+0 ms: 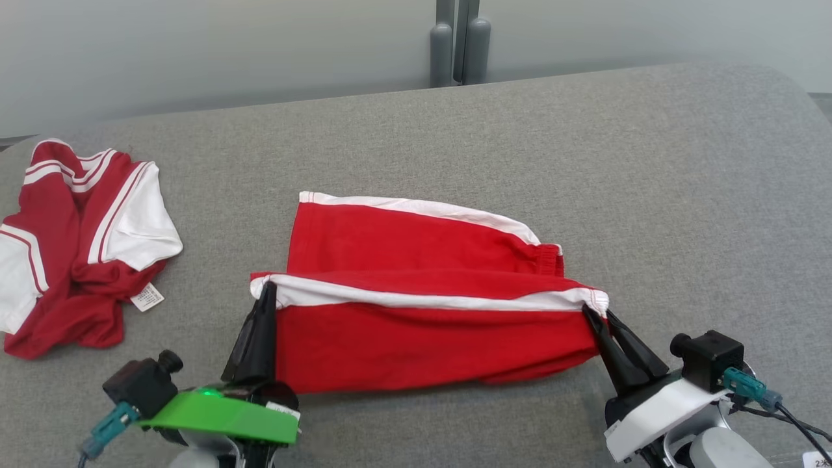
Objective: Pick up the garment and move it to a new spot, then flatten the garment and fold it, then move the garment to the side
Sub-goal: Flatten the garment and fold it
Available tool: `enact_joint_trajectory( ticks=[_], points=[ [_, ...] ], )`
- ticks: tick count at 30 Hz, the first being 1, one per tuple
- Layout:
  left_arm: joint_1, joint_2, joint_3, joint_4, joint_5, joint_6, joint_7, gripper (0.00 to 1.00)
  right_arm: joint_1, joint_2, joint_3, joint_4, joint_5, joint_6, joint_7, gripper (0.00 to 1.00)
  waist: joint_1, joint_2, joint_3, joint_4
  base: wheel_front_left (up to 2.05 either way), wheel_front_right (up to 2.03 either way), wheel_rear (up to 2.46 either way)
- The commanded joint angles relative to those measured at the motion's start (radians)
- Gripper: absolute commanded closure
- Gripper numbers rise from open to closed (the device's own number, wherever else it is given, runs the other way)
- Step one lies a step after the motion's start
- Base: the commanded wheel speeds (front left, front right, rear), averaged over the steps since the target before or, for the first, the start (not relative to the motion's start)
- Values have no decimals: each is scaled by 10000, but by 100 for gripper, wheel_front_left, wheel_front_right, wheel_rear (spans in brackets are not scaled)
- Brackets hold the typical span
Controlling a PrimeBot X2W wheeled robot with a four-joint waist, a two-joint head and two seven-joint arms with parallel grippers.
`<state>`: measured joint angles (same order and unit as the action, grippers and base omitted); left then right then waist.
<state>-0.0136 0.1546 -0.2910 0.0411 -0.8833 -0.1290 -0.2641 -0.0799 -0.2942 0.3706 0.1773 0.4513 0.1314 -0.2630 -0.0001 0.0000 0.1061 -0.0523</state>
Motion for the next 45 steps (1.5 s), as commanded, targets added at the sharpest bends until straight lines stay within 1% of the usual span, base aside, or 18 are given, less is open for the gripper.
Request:
enact_joint_trajectory(
  ticks=[1,2,7,8,19,23,31,39,40,41,44,45],
  points=[
    [-669,198,-192,556,-134,-26,0,100,-236,117,-81,277,83,-14,-29,100,1,0,73,50,0,0,0],
    [-1238,286,-357,1135,-211,-26,-1,100,-416,212,-163,526,98,-14,-31,100,1,0,173,47,0,0,0],
    [-2587,430,-601,2550,-362,-25,-1,100,-991,485,-245,1181,139,-15,-30,100,1,0,608,-99,0,0,0],
    [-2587,430,-601,2550,-362,-25,-1,100,-991,485,-245,1181,139,-15,-30,100,1,0,608,-99,0,0,0],
    [-4913,680,-1510,4875,-422,-25,-1,100,-2569,954,-3,2510,347,-14,-30,100,1,0,1695,-429,0,0,0],
    [-5499,686,-1459,5414,-423,-25,-1,100,-2976,1080,94,2827,383,-14,-31,100,1,0,1914,-501,0,0,0],
    [-6130,762,-1384,6221,-244,-24,-1,100,-3478,1369,43,3317,296,-15,-30,100,1,0,2158,-621,0,0,0],
    [-6881,870,-1719,7143,-169,-13,-1,100,-3806,1701,52,3575,188,-14,-30,100,1,0,2409,-733,0,0,0],
    [-6969,878,-1761,7253,-185,-13,-1,100,-3822,1726,65,3589,177,-14,-30,98,1,0,2430,-742,0,0,0],
    [-7052,888,-1802,7355,-203,-13,-1,100,-3833,1748,93,3602,148,-14,-30,91,1,0,2448,-749,0,0,0],
    [-7280,872,-1850,7563,-224,-13,-1,100,-3870,1813,50,3548,60,-14,-31,74,1,0,2485,-742,0,0,0],
    [-7325,865,-1838,7615,-205,-13,-1,83,-3875,1828,15,3524,29,-14,-31,61,1,0,2491,-733,0,0,0]
  ],
)
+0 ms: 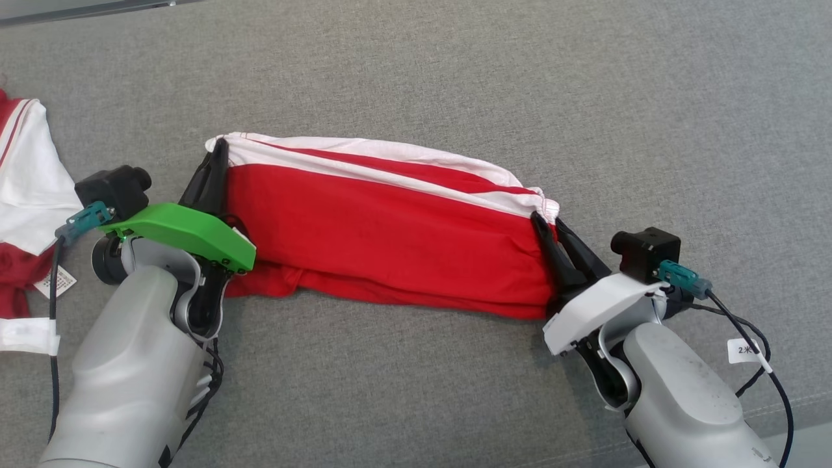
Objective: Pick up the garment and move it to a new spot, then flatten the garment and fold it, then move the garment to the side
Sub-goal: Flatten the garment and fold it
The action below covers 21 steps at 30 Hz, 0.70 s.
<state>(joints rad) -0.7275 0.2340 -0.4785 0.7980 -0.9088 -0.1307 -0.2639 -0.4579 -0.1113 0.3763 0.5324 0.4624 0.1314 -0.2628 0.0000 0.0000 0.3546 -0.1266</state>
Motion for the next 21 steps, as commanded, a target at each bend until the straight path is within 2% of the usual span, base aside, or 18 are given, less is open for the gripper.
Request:
enact_joint_trajectory(
  ticks=[1,2,3,14,21],
  points=[
    [-215,56,62,110,66,4,-3,51,-91,20,-76,-49,-109,-14,-33,46,0,0,8,20,0,0,0],
    [-231,27,17,201,92,4,-3,1,-83,41,-120,-66,-141,-14,-33,21,0,0,3,28,0,0,0],
    [-260,0,-51,290,120,4,-3,0,-70,55,-188,-92,-180,-14,-32,0,0,0,-11,38,0,0,0],
    [-386,-117,-576,363,100,4,-3,0,341,118,-692,-374,-489,-14,-33,0,0,0,-265,237,0,0,0],
    [102,138,-721,-162,144,4,-3,0,828,32,-1402,-748,-746,-14,-33,0,0,0,-607,349,0,0,0]
  ],
)
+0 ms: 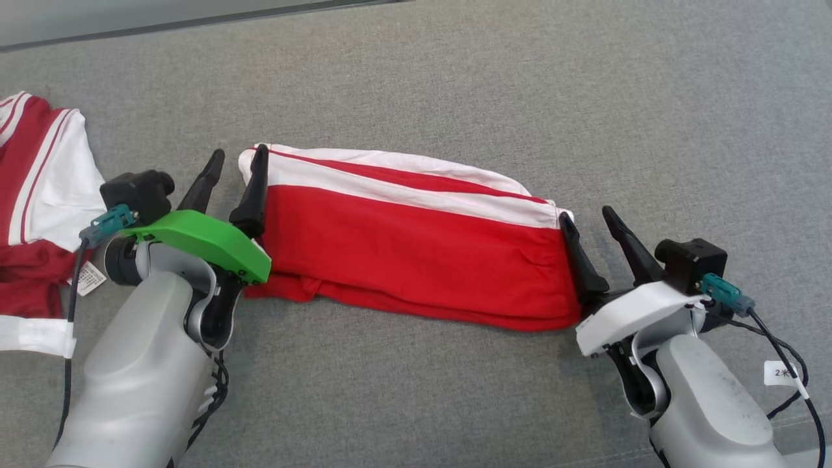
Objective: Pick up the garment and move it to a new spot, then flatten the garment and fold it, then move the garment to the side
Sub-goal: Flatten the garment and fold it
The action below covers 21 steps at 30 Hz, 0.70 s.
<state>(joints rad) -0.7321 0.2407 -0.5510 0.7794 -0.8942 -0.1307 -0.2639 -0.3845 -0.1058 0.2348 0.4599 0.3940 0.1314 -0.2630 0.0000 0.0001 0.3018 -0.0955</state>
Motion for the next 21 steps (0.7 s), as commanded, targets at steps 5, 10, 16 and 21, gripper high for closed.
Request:
enact_joint_trajectory(
  ticks=[5,10,16,21],
  points=[
    [764,197,154,-158,118,4,-3,0,554,-103,-431,-324,-138,-14,-31,0,0,-1,-431,139,0,0,0],
    [1468,56,241,-8,-82,94,50,0,1031,-209,-753,-581,-194,-14,-30,0,0,-1,-799,232,0,0,0],
    [1959,-186,227,206,-486,303,711,0,1397,-273,-915,-804,-280,-14,-31,0,0,-1,-1071,274,0,0,0],
    [2100,-333,176,432,-725,556,1335,0,1507,-230,-894,-965,-319,-14,-19,0,0,-1,-1141,183,0,0,0]
  ],
)
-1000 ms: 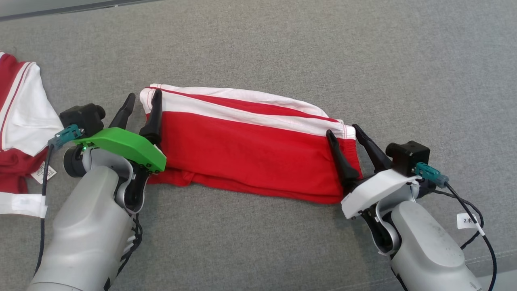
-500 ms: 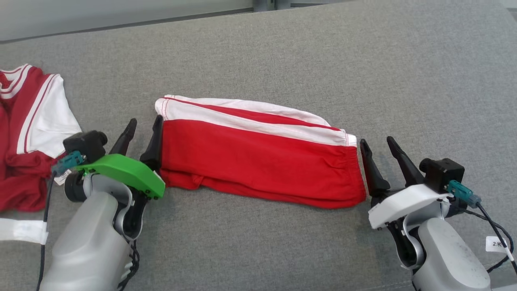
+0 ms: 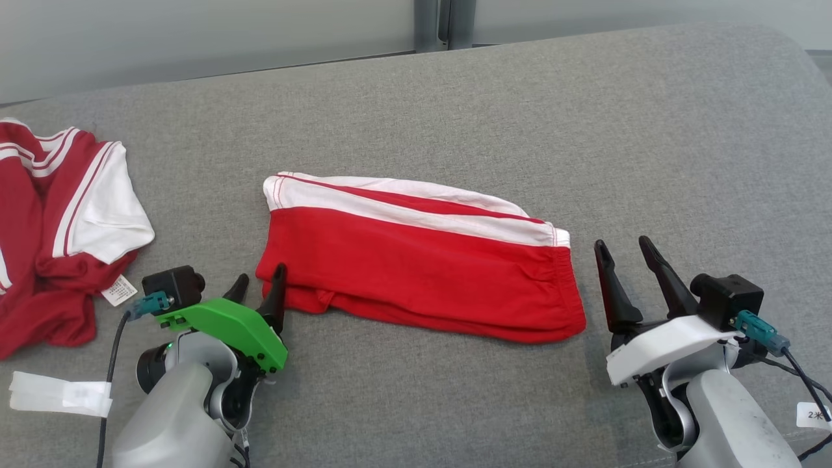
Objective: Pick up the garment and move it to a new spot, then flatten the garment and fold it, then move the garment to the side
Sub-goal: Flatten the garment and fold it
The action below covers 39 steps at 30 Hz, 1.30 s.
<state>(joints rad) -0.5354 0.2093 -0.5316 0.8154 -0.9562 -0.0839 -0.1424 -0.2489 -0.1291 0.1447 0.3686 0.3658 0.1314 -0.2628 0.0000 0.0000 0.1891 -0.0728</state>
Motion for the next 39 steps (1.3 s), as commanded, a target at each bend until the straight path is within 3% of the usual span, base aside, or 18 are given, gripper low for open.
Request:
enact_joint_trajectory(
  ticks=[1,3,5,8,9,14,29,34,39],
  points=[
    [131,-35,-42,116,-127,135,234,0,157,11,15,-80,-37,-14,-13,0,0,0,-12,-64,0,0,0],
    [147,-83,-85,216,-177,224,463,0,173,26,37,-122,-20,-14,0,0,0,0,-2,-103,0,0,0],
    [158,-135,-133,283,-214,257,661,21,182,32,53,-156,6,-14,14,0,0,0,5,-138,0,0,0],
    [228,-299,-114,264,-410,127,941,63,207,9,36,-205,68,-14,39,0,0,0,8,-181,0,0,0],
    [228,-299,-114,264,-410,127,941,63,207,9,36,-205,68,-14,39,0,0,0,8,-181,0,0,0],
    [271,-412,-193,245,-562,46,1161,100,197,11,16,-219,82,-14,41,0,0,0,3,-214,0,0,0],
    [863,-330,-8,-696,-474,354,70,100,230,-101,-150,-75,97,-14,80,0,0,0,-353,143,0,0,0],
    [1721,-101,153,-1976,-594,765,-186,100,260,-236,-219,-132,65,-14,151,0,0,0,-517,354,0,0,0],
    [2825,162,330,-3557,-727,1497,-274,100,304,-337,-151,-188,50,-14,305,0,0,0,-604,482,0,0,0]
  ],
)
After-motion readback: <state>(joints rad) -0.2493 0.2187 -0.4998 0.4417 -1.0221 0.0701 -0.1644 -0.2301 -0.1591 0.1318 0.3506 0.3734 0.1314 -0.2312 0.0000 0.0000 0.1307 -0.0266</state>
